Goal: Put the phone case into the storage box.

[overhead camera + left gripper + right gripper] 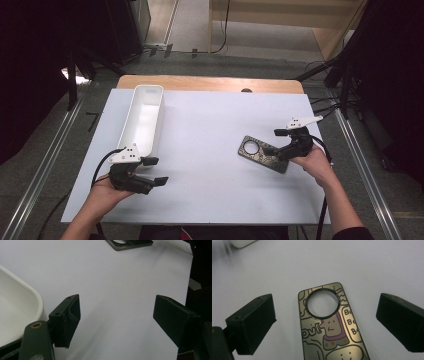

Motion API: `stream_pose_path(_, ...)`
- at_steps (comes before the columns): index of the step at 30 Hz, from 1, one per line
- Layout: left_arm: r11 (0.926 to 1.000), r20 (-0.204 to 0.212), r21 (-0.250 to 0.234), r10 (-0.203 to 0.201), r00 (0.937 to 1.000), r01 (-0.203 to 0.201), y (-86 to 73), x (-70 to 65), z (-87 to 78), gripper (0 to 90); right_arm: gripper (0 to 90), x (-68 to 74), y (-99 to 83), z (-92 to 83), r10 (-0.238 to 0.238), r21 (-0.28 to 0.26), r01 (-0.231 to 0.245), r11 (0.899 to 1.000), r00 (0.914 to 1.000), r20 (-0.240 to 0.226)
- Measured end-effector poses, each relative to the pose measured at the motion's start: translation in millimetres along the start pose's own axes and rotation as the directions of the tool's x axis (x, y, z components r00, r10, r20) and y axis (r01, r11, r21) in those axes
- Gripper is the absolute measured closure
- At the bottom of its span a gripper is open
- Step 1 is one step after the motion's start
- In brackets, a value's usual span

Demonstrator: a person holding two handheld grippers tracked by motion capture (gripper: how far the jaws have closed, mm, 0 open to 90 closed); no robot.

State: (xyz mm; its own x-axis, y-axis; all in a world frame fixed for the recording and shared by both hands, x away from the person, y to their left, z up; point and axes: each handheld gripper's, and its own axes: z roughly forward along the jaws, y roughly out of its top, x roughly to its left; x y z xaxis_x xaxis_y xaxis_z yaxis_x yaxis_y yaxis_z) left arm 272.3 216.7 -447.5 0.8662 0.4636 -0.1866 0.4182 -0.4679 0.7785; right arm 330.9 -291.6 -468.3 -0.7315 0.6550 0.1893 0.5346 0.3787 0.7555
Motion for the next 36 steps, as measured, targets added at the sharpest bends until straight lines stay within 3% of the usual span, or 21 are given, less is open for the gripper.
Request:
stream_pose_path(26, 1.0, 0.001, 0.0, 0.003, 1.0, -0.003, 0.4, -0.2, 0.1, 22.0, 1.5, -2.7, -12.1, 11.3, -0.02, 0.031, 0.02, 0.999, 0.9998, 0.001)
stream_pose_path(36, 1.0, 0.002, 0.002, 0.004, 1.0, -0.004, 0.6, 0.1, 0.3, 22.0, 1.5, -3.5, -18.1, 22.1, -0.026, 0.098, 0.027, 0.995, 0.9996, -0.003)
